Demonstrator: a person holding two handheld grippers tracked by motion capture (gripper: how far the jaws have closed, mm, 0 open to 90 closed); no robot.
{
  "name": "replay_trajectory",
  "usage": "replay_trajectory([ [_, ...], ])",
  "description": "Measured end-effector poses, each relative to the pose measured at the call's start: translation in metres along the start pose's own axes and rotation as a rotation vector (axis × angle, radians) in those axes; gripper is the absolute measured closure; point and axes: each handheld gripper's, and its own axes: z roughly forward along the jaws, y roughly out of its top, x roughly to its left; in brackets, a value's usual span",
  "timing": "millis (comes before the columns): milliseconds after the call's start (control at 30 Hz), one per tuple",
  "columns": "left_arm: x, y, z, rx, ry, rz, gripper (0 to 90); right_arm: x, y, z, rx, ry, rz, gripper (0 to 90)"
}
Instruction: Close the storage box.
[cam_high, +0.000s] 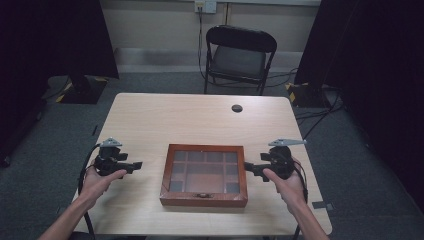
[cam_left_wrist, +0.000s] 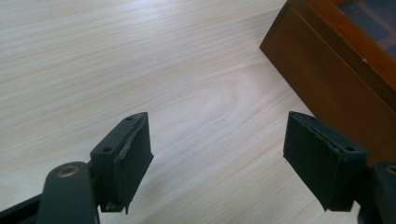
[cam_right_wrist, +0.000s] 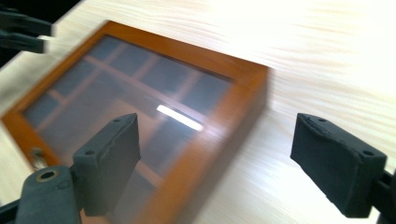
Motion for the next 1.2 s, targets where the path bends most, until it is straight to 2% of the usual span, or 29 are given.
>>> replay_trajectory([
  [67,0.002,-0.002,-0.001,0.009,0.011,-0.004,23.1,-0.01,-0.006,-0.004,0.002,-0.03,0.03,14.8],
  [133,0.004,-0.004,-0.003,0.017,0.021,0.006,23.1,-0.021,-0.013,-0.005,-0.003,-0.083,0.049,14.7],
  [200,0.007,-0.007,-0.005,0.019,0.023,-0.005,23.1,-0.033,-0.02,-0.006,0.0,-0.099,0.11,14.8],
  [267,0.01,-0.01,-0.005,0.014,0.03,-0.018,23.0,-0.043,-0.024,-0.006,0.012,-0.161,0.128,14.8],
  [300,0.012,-0.011,-0.005,0.021,0.031,-0.016,23.1,-0.047,-0.026,-0.006,0.028,-0.181,0.14,14.8],
  [333,0.013,-0.013,-0.005,0.023,0.046,-0.023,23.0,-0.052,-0.028,-0.006,0.041,-0.193,0.153,15.0],
  [367,0.015,-0.013,-0.005,0.018,0.054,-0.033,22.6,-0.058,-0.031,-0.007,0.064,-0.231,0.158,15.0],
  [433,0.018,-0.014,-0.003,0.023,0.059,-0.053,21.3,-0.063,-0.037,-0.007,0.089,-0.265,0.186,15.0],
  [567,0.021,-0.017,0.002,0.059,0.069,-0.052,21.0,-0.074,-0.047,-0.002,0.128,-0.324,0.187,15.0],
  [633,0.021,-0.018,0.006,0.076,0.08,-0.051,20.8,-0.08,-0.051,0.002,0.158,-0.34,0.188,15.0],
  [733,0.019,-0.018,0.014,0.114,0.138,-0.048,21.0,-0.085,-0.055,0.01,0.199,-0.363,0.209,15.0],
  [767,0.018,-0.018,0.017,0.136,0.156,-0.047,21.2,-0.086,-0.056,0.012,0.208,-0.371,0.207,15.0],
  [800,0.017,-0.018,0.018,0.135,0.165,-0.031,20.0,-0.086,-0.058,0.015,0.226,-0.373,0.2,14.2],
  [867,0.016,-0.019,0.019,0.125,0.174,-0.027,18.7,-0.084,-0.059,0.017,0.229,-0.397,0.171,14.4],
  [900,0.015,-0.02,0.02,0.124,0.192,-0.013,18.3,-0.083,-0.06,0.018,0.222,-0.409,0.162,14.4],
  [967,0.012,-0.024,0.024,0.086,0.215,0.006,15.7,-0.081,-0.063,0.019,0.202,-0.432,0.137,13.4],
  [1000,0.011,-0.027,0.024,0.065,0.217,0.005,13.5,-0.08,-0.068,0.021,0.177,-0.449,0.102,10.6],
  [1033,0.011,-0.028,0.025,0.052,0.215,-0.004,12.4,-0.079,-0.072,0.022,0.147,-0.442,0.079,6.0],
  [1100,0.011,-0.029,0.027,0.034,0.22,0.002,10.3,-0.077,-0.077,0.024,0.115,-0.448,0.07,3.3],
  [1133,0.012,-0.031,0.028,0.016,0.216,0.008,7.2,-0.076,-0.078,0.024,0.104,-0.45,0.072,2.2],
  [1167,0.012,-0.035,0.03,-0.025,0.219,0.004,4.3,-0.076,-0.079,0.025,0.094,-0.456,0.074,0.2],
  [1200,0.013,-0.037,0.031,-0.032,0.214,0.015,1.4,-0.075,-0.082,0.027,0.069,-0.463,0.076,0.0],
])
